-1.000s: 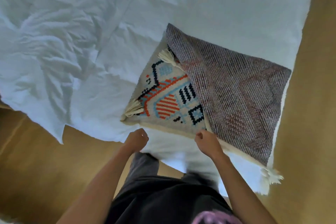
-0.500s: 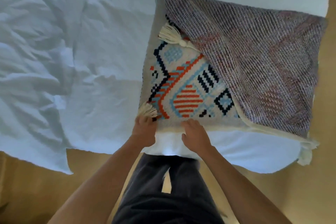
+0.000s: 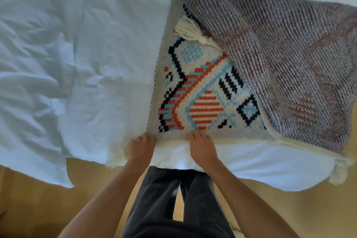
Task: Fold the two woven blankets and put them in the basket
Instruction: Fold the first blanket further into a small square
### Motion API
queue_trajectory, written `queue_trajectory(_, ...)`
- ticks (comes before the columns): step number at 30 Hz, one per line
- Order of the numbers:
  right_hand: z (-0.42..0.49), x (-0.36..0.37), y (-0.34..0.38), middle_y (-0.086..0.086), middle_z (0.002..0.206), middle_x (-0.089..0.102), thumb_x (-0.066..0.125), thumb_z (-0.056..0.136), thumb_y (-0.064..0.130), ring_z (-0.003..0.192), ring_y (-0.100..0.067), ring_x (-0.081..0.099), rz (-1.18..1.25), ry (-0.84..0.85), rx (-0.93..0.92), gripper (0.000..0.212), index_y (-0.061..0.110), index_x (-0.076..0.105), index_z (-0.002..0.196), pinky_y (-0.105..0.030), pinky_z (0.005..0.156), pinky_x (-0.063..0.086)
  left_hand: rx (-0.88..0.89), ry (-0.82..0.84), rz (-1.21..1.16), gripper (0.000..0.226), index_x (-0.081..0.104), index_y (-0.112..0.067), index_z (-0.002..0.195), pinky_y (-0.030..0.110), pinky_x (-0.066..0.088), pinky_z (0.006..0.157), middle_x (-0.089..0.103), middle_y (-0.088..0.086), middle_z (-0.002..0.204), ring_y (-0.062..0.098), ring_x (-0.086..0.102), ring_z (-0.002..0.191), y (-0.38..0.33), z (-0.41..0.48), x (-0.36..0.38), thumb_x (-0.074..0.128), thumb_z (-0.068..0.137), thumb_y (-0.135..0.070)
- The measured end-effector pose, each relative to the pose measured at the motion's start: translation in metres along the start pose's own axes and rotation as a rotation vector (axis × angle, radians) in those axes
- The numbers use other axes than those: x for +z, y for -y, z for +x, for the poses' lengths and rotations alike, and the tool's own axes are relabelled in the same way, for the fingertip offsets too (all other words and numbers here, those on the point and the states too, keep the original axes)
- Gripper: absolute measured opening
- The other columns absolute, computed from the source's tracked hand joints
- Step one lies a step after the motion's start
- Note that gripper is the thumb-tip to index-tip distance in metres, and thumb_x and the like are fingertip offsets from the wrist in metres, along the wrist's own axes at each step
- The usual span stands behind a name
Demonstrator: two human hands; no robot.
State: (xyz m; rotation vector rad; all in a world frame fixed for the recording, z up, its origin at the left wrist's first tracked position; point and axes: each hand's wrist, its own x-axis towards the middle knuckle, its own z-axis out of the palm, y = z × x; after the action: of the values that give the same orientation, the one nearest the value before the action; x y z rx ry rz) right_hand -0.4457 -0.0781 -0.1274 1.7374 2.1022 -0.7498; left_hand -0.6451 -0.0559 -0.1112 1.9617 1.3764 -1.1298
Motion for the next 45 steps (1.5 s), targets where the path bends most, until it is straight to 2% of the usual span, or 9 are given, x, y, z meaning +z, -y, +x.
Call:
queue_trajectory(4, -0.008, 0.004, -0.002, -0.006, 0.090, 0.068, 0.078, 0.056, 0.010, 0.086, -0.024, 0.066, 0.155, 0.051, -0.054, 0.035, 0.012, 0.068, 0.090, -0.036, 0.075, 0.056, -0.021, 0.097, -0.115, 0.042, 0.045, -0.015, 0.128, 0.031, 0.048, 0.081, 0.050, 0.007, 0.124, 0.024, 0.059, 0.103, 0.000, 0.010, -0.018, 0.051, 0.087, -0.012)
queue_trajectory(6, -0.001, -0.006, -0.012, -0.006, 0.098, 0.064, 0.049, 0.082, 0.020, 0.091, -0.024, 0.061, 0.288, 0.014, -0.026, 0.024, 0.010, 0.064, 0.098, -0.037, 0.079, 0.052, -0.030, 0.063, -0.206, 0.036, 0.050, -0.014, 0.121, 0.031, 0.049, 0.078, 0.055, 0.005, 0.115, 0.022, 0.060, 0.100, -0.007, 0.024, -0.043, 0.050, 0.086, -0.018)
queue_trajectory(8, 0.012, -0.021, -0.026, -0.006, 0.097, 0.062, 0.029, 0.086, 0.026, 0.088, -0.023, 0.058, 0.367, -0.096, 0.041, 0.039, 0.009, 0.062, 0.099, -0.036, 0.077, 0.052, 0.004, -0.100, -0.289, 0.041, 0.046, -0.013, 0.127, 0.036, 0.049, 0.085, 0.052, 0.007, 0.123, 0.025, 0.054, 0.112, -0.019, 0.043, -0.072, 0.050, 0.088, -0.024)
queue_trajectory(12, 0.042, -0.057, -0.077, -0.010, 0.103, 0.059, 0.044, 0.091, 0.014, 0.095, -0.024, 0.055, 0.382, -0.288, 0.207, 0.023, 0.007, 0.059, 0.107, -0.038, 0.083, 0.052, 0.097, -0.454, -0.277, 0.044, 0.039, -0.011, 0.131, 0.041, 0.041, 0.101, 0.046, 0.012, 0.128, 0.027, 0.043, 0.118, -0.047, 0.094, -0.138, 0.045, 0.088, -0.011)
queue_trajectory(17, 0.067, -0.092, -0.140, -0.017, 0.129, 0.046, 0.046, 0.091, 0.011, 0.116, -0.030, 0.046, 0.353, -0.228, 0.323, 0.043, 0.003, 0.043, 0.133, -0.039, 0.093, 0.046, 0.151, -0.712, -0.163, 0.045, 0.042, -0.006, 0.124, 0.042, 0.034, 0.106, 0.038, 0.018, 0.133, 0.032, 0.036, 0.124, -0.078, 0.146, -0.222, 0.049, 0.080, -0.004)
queue_trajectory(23, 0.076, -0.108, -0.175, -0.016, 0.133, 0.042, 0.051, 0.087, 0.012, 0.120, -0.032, 0.043, 0.235, -0.306, 0.489, 0.054, 0.010, 0.036, 0.139, -0.047, 0.097, 0.043, 0.193, -0.643, -0.016, 0.051, 0.042, -0.011, 0.122, 0.051, 0.025, 0.113, 0.039, 0.016, 0.130, 0.033, 0.035, 0.126, -0.086, 0.185, -0.263, 0.060, 0.075, -0.007)
queue_trajectory(34, 0.100, -0.101, -0.201, -0.014, 0.128, 0.054, 0.056, 0.090, 0.008, 0.119, -0.030, 0.051, 0.108, -0.233, 0.527, 0.040, 0.007, 0.045, 0.128, -0.042, 0.102, 0.040, 0.197, -0.572, 0.049, 0.044, 0.039, -0.016, 0.130, 0.041, 0.046, 0.094, 0.039, 0.018, 0.128, 0.032, 0.048, 0.113, -0.073, 0.185, -0.259, 0.055, 0.089, -0.010)
queue_trajectory(40, 0.079, -0.107, -0.185, -0.016, 0.122, 0.056, 0.056, 0.087, 0.008, 0.114, -0.030, 0.052, 0.078, -0.212, 0.403, 0.036, 0.004, 0.051, 0.122, -0.042, 0.102, 0.040, 0.124, -0.439, -0.024, 0.052, 0.034, -0.020, 0.128, 0.040, 0.053, 0.087, 0.034, 0.016, 0.134, 0.031, 0.052, 0.110, -0.052, 0.150, -0.207, 0.064, 0.086, -0.015)
queue_trajectory(45, 0.048, -0.083, -0.146, -0.016, 0.089, 0.058, 0.052, 0.079, 0.011, 0.082, -0.032, 0.057, 0.078, -0.286, 0.252, 0.019, 0.001, 0.061, 0.092, -0.043, 0.072, 0.050, 0.029, -0.274, -0.085, 0.056, 0.029, -0.021, 0.133, 0.045, 0.048, 0.094, 0.031, 0.017, 0.138, 0.034, 0.048, 0.118, -0.025, 0.103, -0.153, 0.060, 0.088, -0.036)
